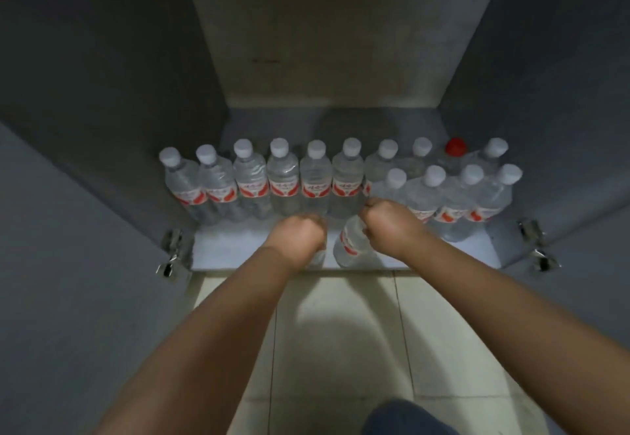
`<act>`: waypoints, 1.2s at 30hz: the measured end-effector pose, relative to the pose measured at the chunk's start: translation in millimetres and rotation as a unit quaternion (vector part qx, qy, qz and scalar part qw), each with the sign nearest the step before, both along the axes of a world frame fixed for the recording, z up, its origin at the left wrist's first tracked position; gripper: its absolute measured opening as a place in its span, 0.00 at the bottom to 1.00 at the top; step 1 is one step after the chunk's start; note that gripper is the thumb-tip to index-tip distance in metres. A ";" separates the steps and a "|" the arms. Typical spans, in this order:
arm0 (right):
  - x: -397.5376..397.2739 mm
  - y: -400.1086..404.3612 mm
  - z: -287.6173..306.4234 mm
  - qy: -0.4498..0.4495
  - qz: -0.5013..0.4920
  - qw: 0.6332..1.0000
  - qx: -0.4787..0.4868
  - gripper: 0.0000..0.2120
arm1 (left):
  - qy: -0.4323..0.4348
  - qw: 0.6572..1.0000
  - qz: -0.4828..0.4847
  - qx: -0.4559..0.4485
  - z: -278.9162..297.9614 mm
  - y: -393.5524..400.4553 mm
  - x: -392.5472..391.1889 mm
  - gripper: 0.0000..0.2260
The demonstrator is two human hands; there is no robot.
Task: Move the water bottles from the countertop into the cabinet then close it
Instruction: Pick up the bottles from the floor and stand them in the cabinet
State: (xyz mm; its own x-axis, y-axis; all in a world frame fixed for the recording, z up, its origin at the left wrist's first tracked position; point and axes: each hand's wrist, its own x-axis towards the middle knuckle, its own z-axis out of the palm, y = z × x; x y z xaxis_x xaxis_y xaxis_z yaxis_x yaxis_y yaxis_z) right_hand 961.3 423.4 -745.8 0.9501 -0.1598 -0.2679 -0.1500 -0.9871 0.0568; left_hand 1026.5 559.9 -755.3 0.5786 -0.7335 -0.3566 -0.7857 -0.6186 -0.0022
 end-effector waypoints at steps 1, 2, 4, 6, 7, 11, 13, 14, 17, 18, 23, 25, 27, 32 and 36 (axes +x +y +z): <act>6.5 -2.8 -5.8 -0.015 -0.008 1.000 -0.002 0.12 | -0.012 1.000 0.016 -0.012 -4.9 -4.7 6.0 0.16; 13.0 -4.7 -10.3 -0.025 -0.013 1.000 -0.003 0.12 | -0.014 0.999 0.040 -0.027 -9.1 -8.9 12.2 0.16; 26.2 -4.4 -13.9 -0.041 -0.014 0.999 0.008 0.13 | -0.015 0.992 0.091 -0.081 -11.1 -13.8 25.1 0.17; 34.5 -2.2 -11.7 -0.045 -0.010 0.999 0.015 0.15 | 0.005 0.982 0.121 -0.148 -10.2 -16.9 32.7 0.19; 37.4 -2.6 -10.2 -0.043 -0.012 0.999 0.018 0.15 | 0.019 0.974 0.135 -0.179 -9.5 -18.8 36.3 0.21; 38.3 -12.0 -5.2 -0.030 -0.014 0.999 0.032 0.14 | 0.076 0.957 0.180 -0.215 -1.6 -19.3 41.1 0.21; 38.9 -17.1 -3.8 -0.029 -0.012 0.999 0.033 0.15 | 0.076 0.961 0.164 -0.210 -2.9 -13.9 41.7 0.21; 39.8 -17.8 -3.7 -0.027 -0.013 0.999 0.036 0.15 | 0.078 0.963 0.155 -0.206 -3.5 -10.0 42.1 0.21; 41.2 -16.9 -4.6 -0.026 -0.008 0.999 0.045 0.15 | 0.090 0.965 0.137 -0.205 -4.3 -0.9 43.3 0.21; 40.0 -16.4 -4.6 -0.026 -0.003 0.998 0.052 0.15 | 0.092 0.965 0.134 -0.205 -2.7 0.8 42.6 0.22; 26.0 -21.3 -0.8 0.003 0.045 0.993 0.111 0.18 | 0.073 0.972 0.140 -0.172 4.4 2.8 42.1 0.19; 21.4 -22.7 1.7 0.018 0.047 0.992 0.117 0.18 | 0.059 0.978 0.135 -0.150 7.4 1.4 42.2 0.16; 19.5 -19.1 2.4 0.022 0.044 0.992 0.118 0.19 | 0.043 0.982 0.127 -0.131 9.5 0.5 42.6 0.16; 20.3 -10.6 -1.9 -0.038 -0.023 0.998 0.051 0.16 | 0.058 0.991 0.077 -0.096 19.1 6.8 46.6 0.16; 23.3 -4.1 -1.5 -0.037 -0.039 0.998 0.046 0.15 | 0.114 0.988 0.042 -0.099 30.2 17.8 40.3 0.20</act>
State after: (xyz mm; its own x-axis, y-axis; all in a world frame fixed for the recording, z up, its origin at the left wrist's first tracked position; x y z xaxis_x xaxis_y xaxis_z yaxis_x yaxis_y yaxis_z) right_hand 984.6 419.4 -747.3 0.9535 -0.2122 -0.2139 -0.2269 -0.9728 -0.0467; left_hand 1066.7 577.7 -725.1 0.5612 -0.7548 -0.3396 -0.6980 -0.6521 0.2958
